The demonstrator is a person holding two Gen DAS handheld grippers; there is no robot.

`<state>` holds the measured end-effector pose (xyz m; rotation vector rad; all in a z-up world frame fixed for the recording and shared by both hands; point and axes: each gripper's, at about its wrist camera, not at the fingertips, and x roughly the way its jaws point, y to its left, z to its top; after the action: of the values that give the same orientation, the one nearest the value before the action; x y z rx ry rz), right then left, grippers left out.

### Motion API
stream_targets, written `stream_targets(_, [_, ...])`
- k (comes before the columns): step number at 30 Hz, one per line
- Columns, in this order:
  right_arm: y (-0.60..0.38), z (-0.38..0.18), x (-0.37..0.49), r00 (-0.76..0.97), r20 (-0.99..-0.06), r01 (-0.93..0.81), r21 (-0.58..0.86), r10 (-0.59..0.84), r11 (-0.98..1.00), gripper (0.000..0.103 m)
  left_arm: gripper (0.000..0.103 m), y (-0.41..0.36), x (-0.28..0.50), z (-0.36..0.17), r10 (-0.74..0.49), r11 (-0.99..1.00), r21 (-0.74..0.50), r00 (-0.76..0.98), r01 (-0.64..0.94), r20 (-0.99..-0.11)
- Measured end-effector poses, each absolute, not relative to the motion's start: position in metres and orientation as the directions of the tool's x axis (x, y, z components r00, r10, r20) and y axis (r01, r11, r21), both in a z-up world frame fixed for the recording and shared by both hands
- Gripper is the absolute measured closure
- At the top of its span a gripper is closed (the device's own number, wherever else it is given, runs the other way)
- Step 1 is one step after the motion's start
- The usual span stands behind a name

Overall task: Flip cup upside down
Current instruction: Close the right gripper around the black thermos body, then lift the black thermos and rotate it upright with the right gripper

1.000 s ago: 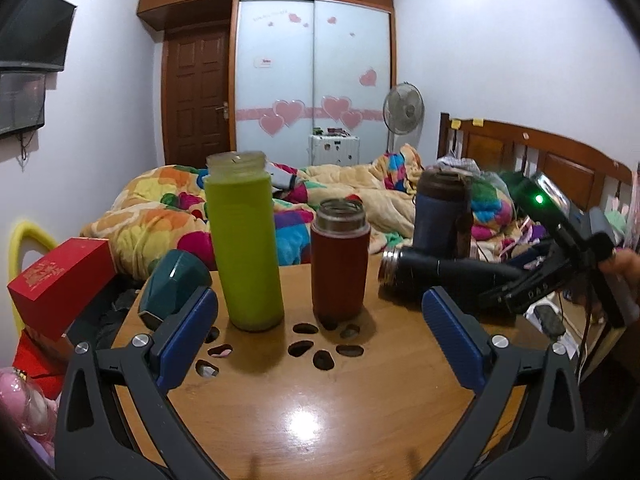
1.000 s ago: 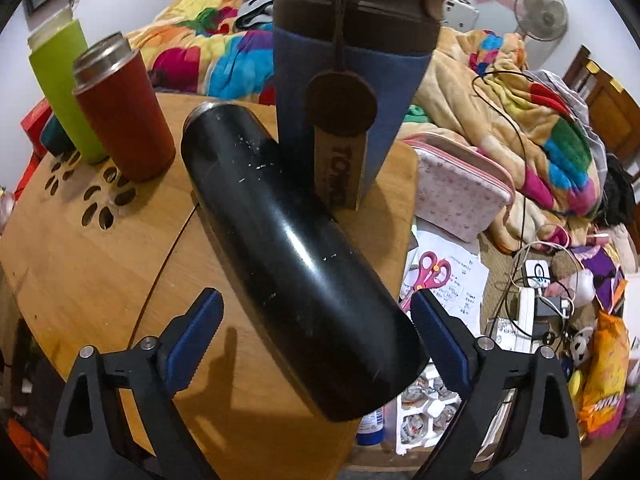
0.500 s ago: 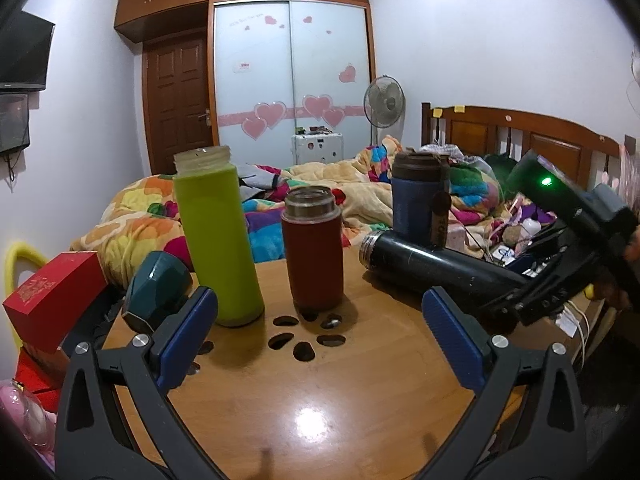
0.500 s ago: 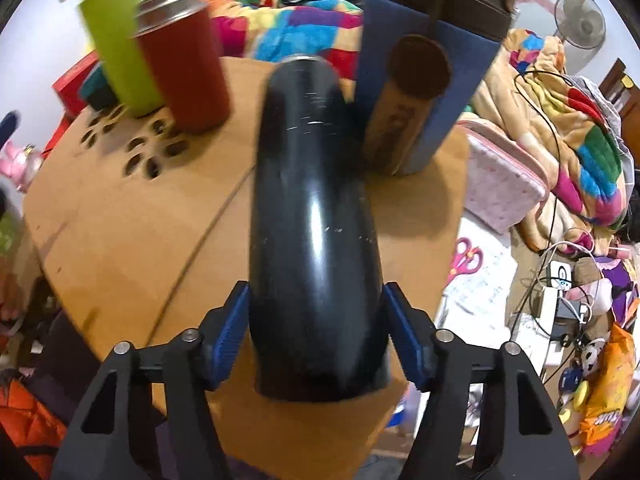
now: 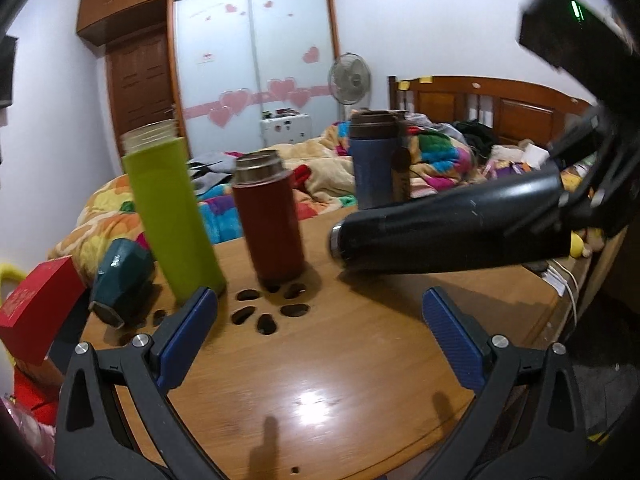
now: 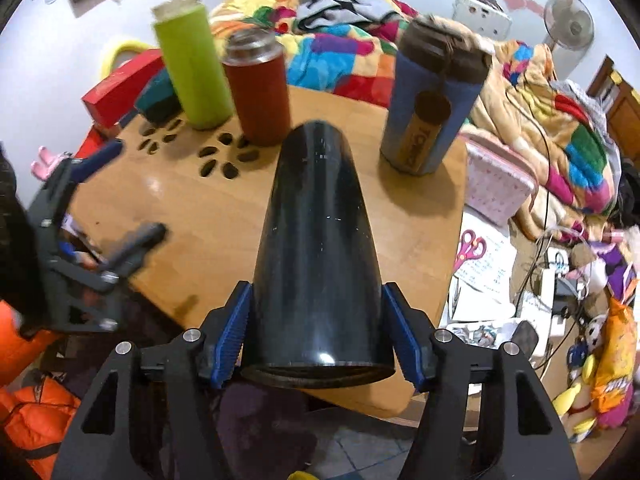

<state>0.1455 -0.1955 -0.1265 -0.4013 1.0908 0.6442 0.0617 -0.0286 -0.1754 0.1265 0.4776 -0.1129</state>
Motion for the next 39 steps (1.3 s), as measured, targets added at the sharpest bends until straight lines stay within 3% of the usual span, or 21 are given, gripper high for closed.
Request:
stream_targets(18, [-0.154, -0.081, 0.107, 0.271, -0.912, -0.843, -0.071, 0.307, 0.532, 0.042, 0.0, -0.066, 0.066, -0.172, -0.165, 0.94, 0.216, 0.908, 0.263, -0.385])
stream_targets(22, [-0.145, -0.077, 0.092, 0.258, -0.912, -0.889, -0.095, 0.319, 0.448, 0.042, 0.018, -0.064, 0.061, -0.166, -0.23, 0.932, 0.181, 0.9, 0.313, -0.371])
stream_targets(32, [-0.144, -0.053, 0.085, 0.299, -0.874, -0.88, -0.099, 0.382, 0.464, 0.042, 0.032, -0.055, 0.065, -0.148, -0.17, 0.955, 0.168, 0.916, 0.244, -0.363])
stream_targets(39, [-0.156, -0.034, 0.087, 0.399, -0.812, -0.82, -0.107, 0.426, 0.563, 0.042, 0.037, -0.023, 0.087, -0.132, -0.152, 0.98, 0.058, 0.903, 0.191, -0.401])
